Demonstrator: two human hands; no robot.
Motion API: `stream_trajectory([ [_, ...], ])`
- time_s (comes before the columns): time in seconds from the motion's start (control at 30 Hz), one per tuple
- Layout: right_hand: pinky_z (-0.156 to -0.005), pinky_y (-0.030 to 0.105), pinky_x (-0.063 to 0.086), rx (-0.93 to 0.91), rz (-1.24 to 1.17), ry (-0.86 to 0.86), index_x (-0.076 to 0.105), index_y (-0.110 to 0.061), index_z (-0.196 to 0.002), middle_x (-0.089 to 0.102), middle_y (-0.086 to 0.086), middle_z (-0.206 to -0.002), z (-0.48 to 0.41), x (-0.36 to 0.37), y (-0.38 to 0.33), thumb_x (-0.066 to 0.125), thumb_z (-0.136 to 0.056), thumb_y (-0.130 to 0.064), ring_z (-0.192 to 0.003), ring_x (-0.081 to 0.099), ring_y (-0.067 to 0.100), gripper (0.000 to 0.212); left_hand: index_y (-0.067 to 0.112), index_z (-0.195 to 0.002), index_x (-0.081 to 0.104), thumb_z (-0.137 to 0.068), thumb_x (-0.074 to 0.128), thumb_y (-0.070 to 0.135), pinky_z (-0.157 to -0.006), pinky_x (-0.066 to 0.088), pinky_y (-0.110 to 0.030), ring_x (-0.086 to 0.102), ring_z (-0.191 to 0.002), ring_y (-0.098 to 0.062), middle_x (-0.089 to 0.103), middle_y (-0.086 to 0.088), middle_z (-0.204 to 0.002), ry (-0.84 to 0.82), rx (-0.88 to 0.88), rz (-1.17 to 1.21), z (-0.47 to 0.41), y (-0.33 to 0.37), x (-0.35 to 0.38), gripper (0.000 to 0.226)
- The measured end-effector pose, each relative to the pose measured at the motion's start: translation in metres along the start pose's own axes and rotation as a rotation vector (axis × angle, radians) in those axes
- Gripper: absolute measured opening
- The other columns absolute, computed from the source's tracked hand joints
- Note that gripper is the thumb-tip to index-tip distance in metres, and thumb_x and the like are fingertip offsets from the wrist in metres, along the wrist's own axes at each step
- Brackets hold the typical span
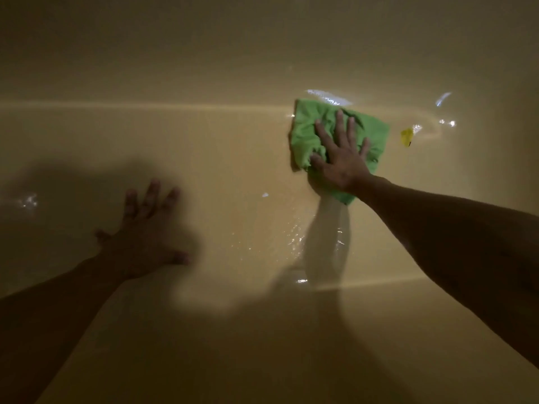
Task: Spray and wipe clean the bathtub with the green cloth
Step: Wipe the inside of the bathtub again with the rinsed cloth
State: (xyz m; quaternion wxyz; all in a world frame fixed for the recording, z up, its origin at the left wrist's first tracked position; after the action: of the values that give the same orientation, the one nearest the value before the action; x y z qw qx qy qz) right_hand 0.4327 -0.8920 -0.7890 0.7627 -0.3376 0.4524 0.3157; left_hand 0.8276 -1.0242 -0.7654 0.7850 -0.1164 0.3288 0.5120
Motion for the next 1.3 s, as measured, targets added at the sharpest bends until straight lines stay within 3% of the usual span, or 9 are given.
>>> stream_trajectory([
  [0.3, -0.120, 0.060, -0.012, -0.502, -0.006, -0.183, 0.025, -0.038, -0.160, -0.002, -0.006, -0.171, 0.093, 0.044, -0.034, 0.028, -0.095, -0.044, -0.157, -0.016, 0.020, 0.065, 0.067, -0.138, -0.029, -0.063, 0.086, 0.069, -0.106, 0.020, -0.086, -0.033, -0.151, -0.017, -0.051, 0.032, -0.146, -0.064, 0.035, 0.027, 0.010, -0.033, -0.002, 0.138],
  [0.4, -0.121, 0.065, -0.009, -0.410, -0.046, -0.190, 0.015, -0.046, -0.160, -0.008, -0.008, -0.171, 0.142, 0.044, 0.012, 0.032, -0.099, -0.040, -0.156, -0.017, 0.019, 0.064, 0.069, -0.140, -0.031, -0.037, 0.071, 0.097, -0.113, 0.016, -0.081, -0.034, -0.150, -0.025, -0.050, 0.028, -0.150, -0.094, 0.071, 0.015, 0.012, -0.076, 0.011, 0.147],
  [0.47, -0.119, 0.070, -0.008, -0.259, -0.088, -0.174, 0.006, -0.053, -0.158, -0.014, -0.013, -0.170, 0.163, 0.039, 0.041, 0.038, -0.100, -0.036, -0.155, -0.021, 0.017, 0.069, 0.052, -0.148, -0.034, -0.025, 0.047, 0.111, -0.123, 0.006, -0.069, -0.031, -0.152, -0.035, -0.049, 0.012, -0.156, -0.111, 0.092, -0.041, 0.017, -0.106, 0.018, 0.159],
  [0.57, -0.119, 0.068, -0.010, -0.025, -0.164, -0.129, 0.006, -0.050, -0.158, -0.022, -0.016, -0.167, 0.173, 0.040, 0.045, 0.049, -0.103, -0.021, -0.153, -0.027, 0.013, 0.075, 0.026, -0.150, -0.036, -0.025, 0.044, 0.109, -0.127, -0.010, -0.050, -0.028, -0.151, -0.036, -0.042, 0.000, -0.158, -0.143, 0.085, -0.049, 0.034, -0.132, 0.016, 0.170],
  [0.77, -0.118, 0.065, -0.017, 0.073, -0.225, -0.089, 0.004, -0.038, -0.163, -0.031, -0.004, -0.165, 0.152, 0.056, -0.035, 0.050, -0.105, -0.033, -0.150, -0.033, 0.021, 0.074, 0.039, -0.149, -0.038, -0.023, 0.034, 0.115, -0.125, 0.002, -0.064, -0.025, -0.155, -0.038, -0.044, 0.001, -0.160, -0.145, 0.126, -0.087, 0.017, -0.160, 0.028, 0.164],
  [0.87, -0.117, 0.062, -0.018, -0.020, -0.218, -0.104, 0.002, -0.034, -0.163, -0.030, 0.000, -0.165, 0.144, 0.070, -0.087, 0.045, -0.104, -0.048, -0.150, -0.033, 0.022, 0.074, 0.057, -0.149, -0.031, -0.025, 0.046, 0.112, -0.115, 0.017, -0.078, -0.025, -0.156, -0.031, -0.044, 0.019, -0.159, -0.149, 0.114, -0.017, 0.011, -0.180, 0.040, 0.156],
  [1.03, -0.116, 0.062, -0.019, -0.180, -0.219, -0.123, 0.000, -0.028, -0.164, -0.027, 0.003, -0.167, 0.134, 0.096, -0.183, 0.044, -0.105, -0.046, -0.151, -0.033, 0.023, 0.076, 0.071, -0.139, -0.031, -0.033, 0.074, 0.094, -0.113, 0.018, -0.080, -0.033, -0.148, -0.020, -0.050, 0.035, -0.147, -0.106, 0.108, 0.073, 0.025, -0.176, 0.025, 0.151],
  [1.2, -0.113, 0.061, -0.024, -0.170, -0.270, -0.109, -0.001, -0.025, -0.164, -0.027, 0.004, -0.167, 0.107, 0.109, -0.279, 0.046, -0.104, -0.041, -0.150, -0.033, 0.026, 0.078, 0.073, -0.133, -0.036, -0.048, 0.089, 0.076, -0.113, 0.018, -0.081, -0.031, -0.152, -0.030, -0.055, 0.033, -0.143, -0.078, 0.066, 0.070, 0.032, -0.191, 0.014, 0.151],
  [1.3, -0.112, 0.060, -0.026, -0.133, -0.313, -0.046, 0.000, -0.025, -0.164, -0.026, 0.004, -0.168, 0.086, 0.115, -0.321, 0.049, -0.103, -0.037, -0.151, -0.032, 0.027, 0.079, 0.059, -0.148, -0.028, -0.059, 0.092, 0.062, -0.119, 0.012, -0.073, -0.029, -0.153, -0.037, -0.051, 0.023, -0.149, -0.073, 0.013, 0.116, 0.036, -0.202, 0.008, 0.149],
])
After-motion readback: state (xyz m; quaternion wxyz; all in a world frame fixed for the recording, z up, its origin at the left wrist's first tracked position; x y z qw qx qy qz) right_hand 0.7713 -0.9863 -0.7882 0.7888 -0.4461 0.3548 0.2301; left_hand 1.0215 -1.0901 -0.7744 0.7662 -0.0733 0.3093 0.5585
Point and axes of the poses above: each hand's wrist, its own z-axis away from the middle knuckle, its own x-axis out of the palm, y = z × x, the point moved 2 cm from there along -z, towards the middle knuckle
